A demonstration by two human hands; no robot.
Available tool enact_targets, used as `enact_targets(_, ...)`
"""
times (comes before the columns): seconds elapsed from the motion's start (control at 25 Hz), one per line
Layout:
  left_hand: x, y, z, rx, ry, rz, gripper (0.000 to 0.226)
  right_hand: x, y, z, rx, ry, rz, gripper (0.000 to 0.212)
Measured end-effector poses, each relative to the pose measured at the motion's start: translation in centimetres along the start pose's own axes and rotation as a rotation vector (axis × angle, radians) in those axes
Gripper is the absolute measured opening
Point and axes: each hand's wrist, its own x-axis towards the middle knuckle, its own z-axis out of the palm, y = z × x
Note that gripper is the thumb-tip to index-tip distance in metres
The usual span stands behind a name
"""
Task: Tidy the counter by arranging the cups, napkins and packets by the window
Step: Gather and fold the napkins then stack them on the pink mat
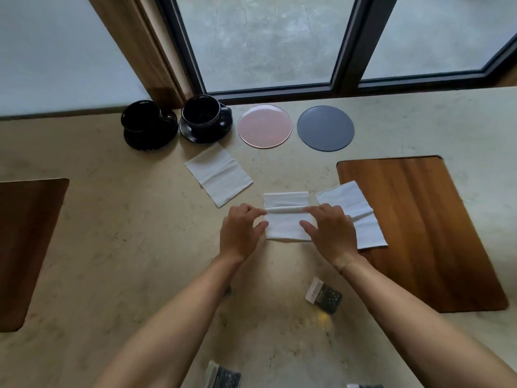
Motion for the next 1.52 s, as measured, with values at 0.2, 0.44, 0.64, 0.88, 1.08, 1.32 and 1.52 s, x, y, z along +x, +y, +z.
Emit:
enact_targets(0.2, 2.7, 0.8, 1.1, 0.081, -0.026, 0.020, 0.023, 2.7, 1.0, 0.9, -0.015, 0.075, -0.060, 0.028)
enact_targets(0.44, 3.3, 1.1, 2.0, 0.102, -0.002, 0.027, 0.009, 3.5, 1.0, 1.9, -0.012, 0.101, -0.051, 0.018)
enact_targets(0.64, 3.1, 1.1, 1.9, 0.063, 0.010, 0.001, 0.005, 3.5, 0.7, 1.9, 0.008, 0.133, -0.026, 0.015)
enact_targets(0.88, 1.7, 0.8, 1.0, -0.024, 0.039, 0.051, 0.005, 1.8, 0.1, 1.2, 0.145, 0.114, 0.016, 0.015)
enact_targets(1.08, -0.4, 0.6, -1.0, -0.048, 0.058, 0.075, 0.003, -0.3, -0.9, 0.2, 0.281, 0.028, 0.055, 0.016)
enact_targets(1.32, -3.2, 1.1, -4.3, -0.187, 0.066, 0.059, 0.004, -3.5, -2.5, -1.9, 0.307, 0.105, 0.096, 0.017)
enact_targets(1.52, -5.0, 0.9, -6.0, -0.264, 0.019, 0.035, 0.004, -5.5, -3.8, -3.2, 0.295, 0.197, 0.059, 0.014)
